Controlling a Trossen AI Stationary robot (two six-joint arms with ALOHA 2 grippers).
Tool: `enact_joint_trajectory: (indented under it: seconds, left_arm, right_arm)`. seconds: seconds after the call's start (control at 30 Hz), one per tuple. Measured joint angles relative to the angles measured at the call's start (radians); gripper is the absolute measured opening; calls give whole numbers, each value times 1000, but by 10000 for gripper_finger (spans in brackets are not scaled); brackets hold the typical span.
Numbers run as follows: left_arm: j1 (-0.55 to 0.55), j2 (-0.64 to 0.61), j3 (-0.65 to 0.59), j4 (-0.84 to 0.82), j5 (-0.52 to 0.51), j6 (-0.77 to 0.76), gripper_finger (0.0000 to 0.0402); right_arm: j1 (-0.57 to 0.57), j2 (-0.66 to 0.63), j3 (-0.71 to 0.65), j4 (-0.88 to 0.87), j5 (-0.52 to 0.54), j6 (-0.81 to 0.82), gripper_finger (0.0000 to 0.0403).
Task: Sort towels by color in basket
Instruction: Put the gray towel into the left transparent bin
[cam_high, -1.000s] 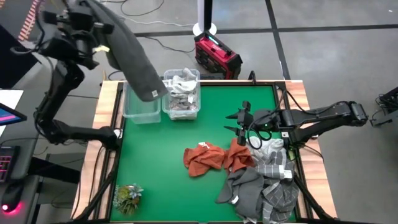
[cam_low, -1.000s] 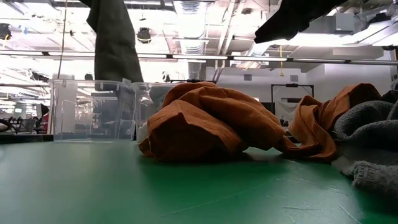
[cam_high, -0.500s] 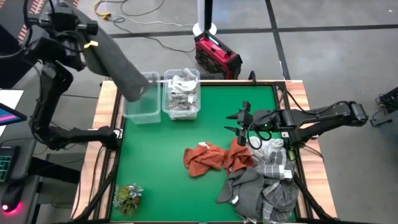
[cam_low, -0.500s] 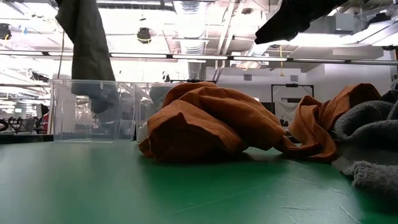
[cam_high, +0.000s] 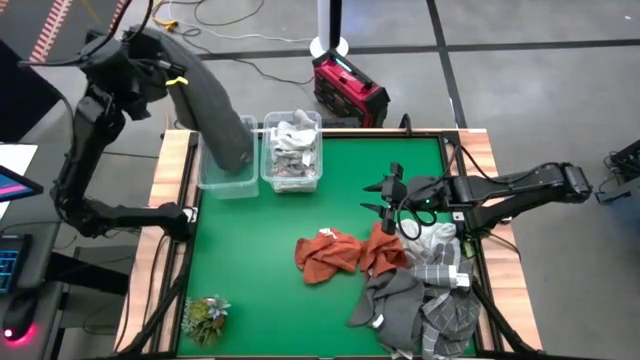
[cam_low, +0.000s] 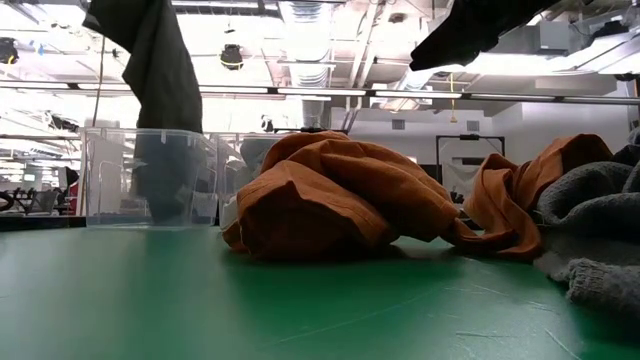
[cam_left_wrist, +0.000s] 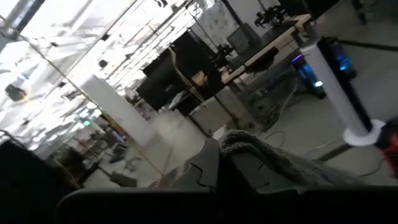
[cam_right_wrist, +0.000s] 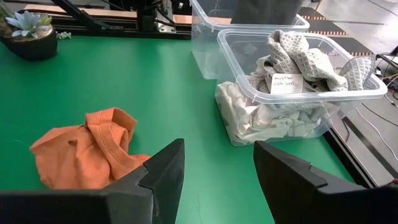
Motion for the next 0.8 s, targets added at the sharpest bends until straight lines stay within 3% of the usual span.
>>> enact_joint_trajectory:
  seconds: [0.3,0.67,0.8]
  left_arm:
    - [-59,-12,0,-154,19,-4,4]
    - [-181,-11,0,-601,24,-167,4]
    - [-212,0,0,-764,112,-271,4]
  right_arm:
    - [0,0,0,-11,0,-1,222]
    - [0,0,0,-11,-1,2,222]
    - [0,0,0,-9,-1,2,222]
